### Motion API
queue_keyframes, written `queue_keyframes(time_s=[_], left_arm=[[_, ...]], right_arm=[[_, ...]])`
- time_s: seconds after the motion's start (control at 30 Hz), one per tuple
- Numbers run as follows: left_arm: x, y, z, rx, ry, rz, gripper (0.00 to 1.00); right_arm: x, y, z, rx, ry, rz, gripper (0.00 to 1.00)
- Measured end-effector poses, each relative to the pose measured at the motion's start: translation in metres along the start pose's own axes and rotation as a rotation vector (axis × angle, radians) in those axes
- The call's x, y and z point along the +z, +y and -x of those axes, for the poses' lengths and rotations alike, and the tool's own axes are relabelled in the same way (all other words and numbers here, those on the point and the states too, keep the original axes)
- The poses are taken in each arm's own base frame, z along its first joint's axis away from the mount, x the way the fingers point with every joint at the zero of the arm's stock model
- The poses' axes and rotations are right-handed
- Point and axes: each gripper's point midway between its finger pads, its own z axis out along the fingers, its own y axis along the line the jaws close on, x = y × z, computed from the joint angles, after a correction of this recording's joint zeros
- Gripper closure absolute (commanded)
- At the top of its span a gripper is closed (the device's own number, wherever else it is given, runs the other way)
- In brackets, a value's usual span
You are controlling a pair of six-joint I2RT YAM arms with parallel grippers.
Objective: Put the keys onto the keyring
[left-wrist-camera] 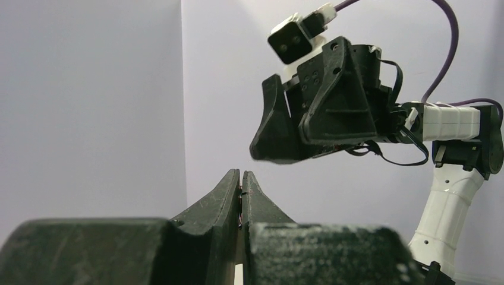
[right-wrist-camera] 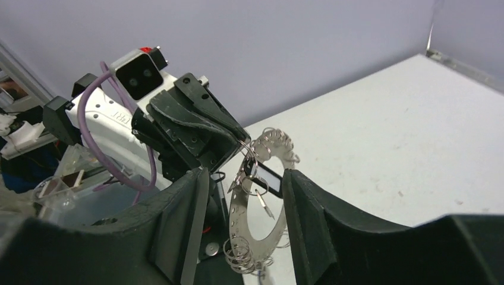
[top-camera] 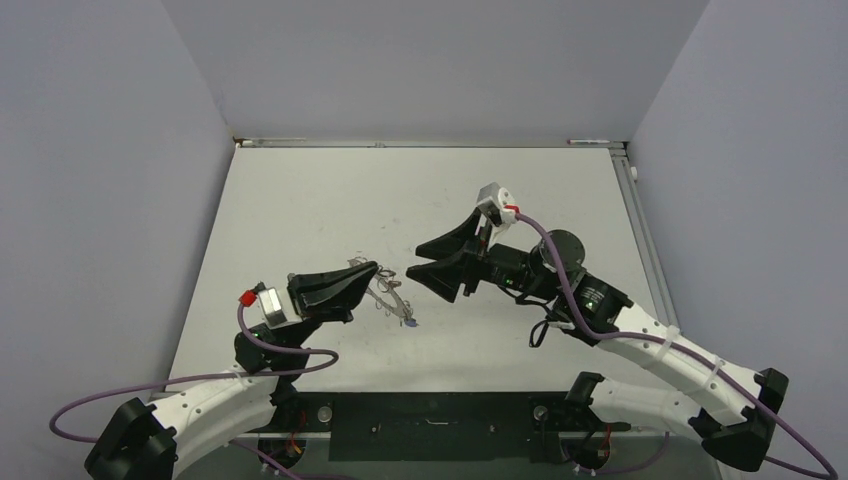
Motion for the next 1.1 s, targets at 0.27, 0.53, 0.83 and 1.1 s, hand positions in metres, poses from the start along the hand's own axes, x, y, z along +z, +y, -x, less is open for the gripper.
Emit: queue_keyframes(time_s=[0.27, 0.53, 0.83, 1.1], left_arm=[[0.000, -0.007, -0.002, -0.024, 0.008, -0.026, 1.00], [0.001, -0.010, -0.005, -0.033, 0.020, -0.044, 1.00], [0.003, -0.012, -0.004, -0.037, 0.019, -0.056, 1.00], [0.004, -0.016, -0.006, -0.068, 0.026, -0.072, 1.00]], right_arm=[[-0.001, 0.005, 0.019, -0.123, -0.075, 0.028, 0.63], [0.017, -0.012, -0.009, -0.085, 0.009, 0.009, 0.68], [0.017, 0.002, -0.016, -0.084, 0.041, 0.097, 0.58], [0.019, 0.014, -0.022, -0.157, 0.063, 0.204, 0.57]])
